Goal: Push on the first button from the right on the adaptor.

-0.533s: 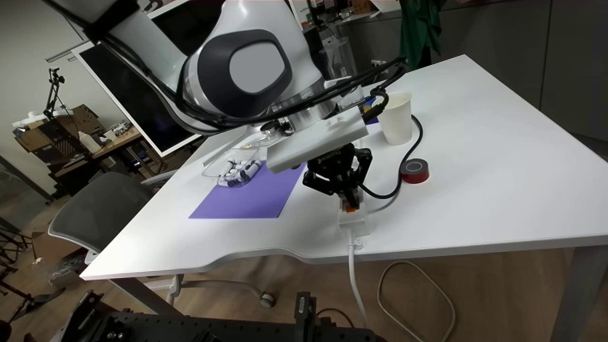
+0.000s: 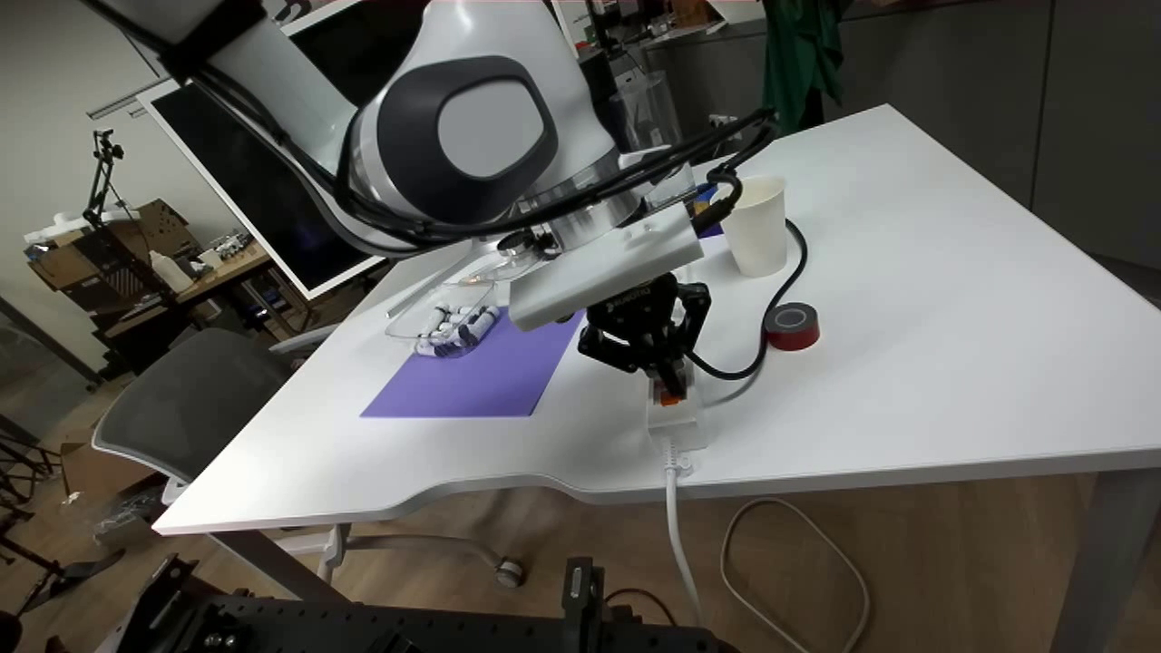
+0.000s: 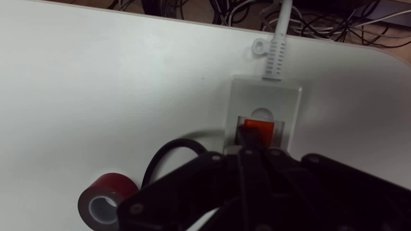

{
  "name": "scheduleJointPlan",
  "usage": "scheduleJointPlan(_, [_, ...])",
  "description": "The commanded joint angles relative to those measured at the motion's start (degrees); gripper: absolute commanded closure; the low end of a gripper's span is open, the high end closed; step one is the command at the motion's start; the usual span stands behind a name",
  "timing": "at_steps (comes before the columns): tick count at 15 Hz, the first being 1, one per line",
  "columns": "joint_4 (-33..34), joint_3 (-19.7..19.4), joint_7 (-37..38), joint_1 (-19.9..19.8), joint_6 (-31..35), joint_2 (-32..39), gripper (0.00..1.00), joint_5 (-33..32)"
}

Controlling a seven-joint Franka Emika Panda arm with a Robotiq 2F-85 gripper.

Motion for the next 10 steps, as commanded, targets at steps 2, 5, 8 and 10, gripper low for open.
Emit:
scheduleJointPlan(2, [-0.01,0.49,0.71,-0.58,-0.12,-0.13,0.99,-0.87])
scheduleJointPlan(5, [-1.15,0.88,0.08,-0.41,0.79,-1.94,1.0,-1.15])
scheduleJointPlan(8, [-5.19,-0.3,0.0,1.39,3.07,-8.44,1.0,-3.39])
scheduleJointPlan(10, [-7.25,-1.43,0.47,2.41,3.37,-11.33,1.0,-4.62])
